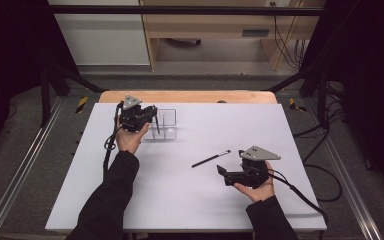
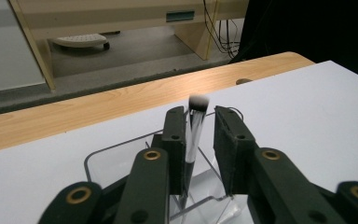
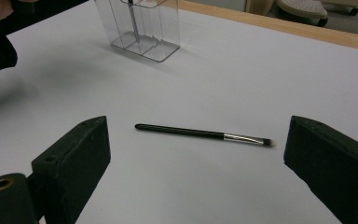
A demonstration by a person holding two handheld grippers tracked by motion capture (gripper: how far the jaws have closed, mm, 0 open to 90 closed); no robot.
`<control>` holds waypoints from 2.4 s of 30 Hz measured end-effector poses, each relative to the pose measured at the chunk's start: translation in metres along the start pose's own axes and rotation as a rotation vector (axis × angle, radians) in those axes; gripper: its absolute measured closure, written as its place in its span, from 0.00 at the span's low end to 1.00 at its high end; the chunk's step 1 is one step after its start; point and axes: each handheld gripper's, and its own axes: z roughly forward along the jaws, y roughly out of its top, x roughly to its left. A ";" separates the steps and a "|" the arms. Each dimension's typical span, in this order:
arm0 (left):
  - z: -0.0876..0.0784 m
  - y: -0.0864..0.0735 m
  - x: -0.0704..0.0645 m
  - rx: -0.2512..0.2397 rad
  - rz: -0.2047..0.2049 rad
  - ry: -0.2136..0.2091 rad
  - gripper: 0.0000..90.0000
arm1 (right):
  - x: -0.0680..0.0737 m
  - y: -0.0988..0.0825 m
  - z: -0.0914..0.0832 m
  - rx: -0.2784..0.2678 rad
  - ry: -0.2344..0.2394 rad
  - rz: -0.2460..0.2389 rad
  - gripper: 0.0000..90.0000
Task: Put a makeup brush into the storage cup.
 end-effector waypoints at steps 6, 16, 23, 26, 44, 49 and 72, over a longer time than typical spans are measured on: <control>-0.022 0.001 -0.006 -0.026 0.026 -0.027 0.70 | 0.000 0.000 -0.001 0.002 0.000 -0.002 0.08; -0.045 -0.004 -0.027 -0.018 0.077 -0.105 0.58 | 0.000 0.000 -0.002 0.006 -0.001 -0.004 0.08; -0.049 -0.015 -0.040 0.026 0.114 -0.155 0.53 | 0.000 0.000 -0.001 0.012 -0.001 -0.010 0.08; -0.055 -0.022 -0.043 0.031 0.119 -0.168 0.51 | -0.001 0.000 0.000 0.019 -0.002 -0.016 0.08; -0.092 -0.072 -0.053 0.056 0.089 -0.186 0.35 | -0.009 0.010 0.029 0.119 0.010 -0.092 0.09; -0.097 -0.082 -0.051 0.073 0.090 -0.190 0.32 | -0.009 0.014 0.039 0.151 0.013 -0.104 0.09; -0.101 -0.105 -0.049 0.135 0.114 -0.178 0.18 | -0.021 0.013 0.093 0.277 0.019 -0.160 0.10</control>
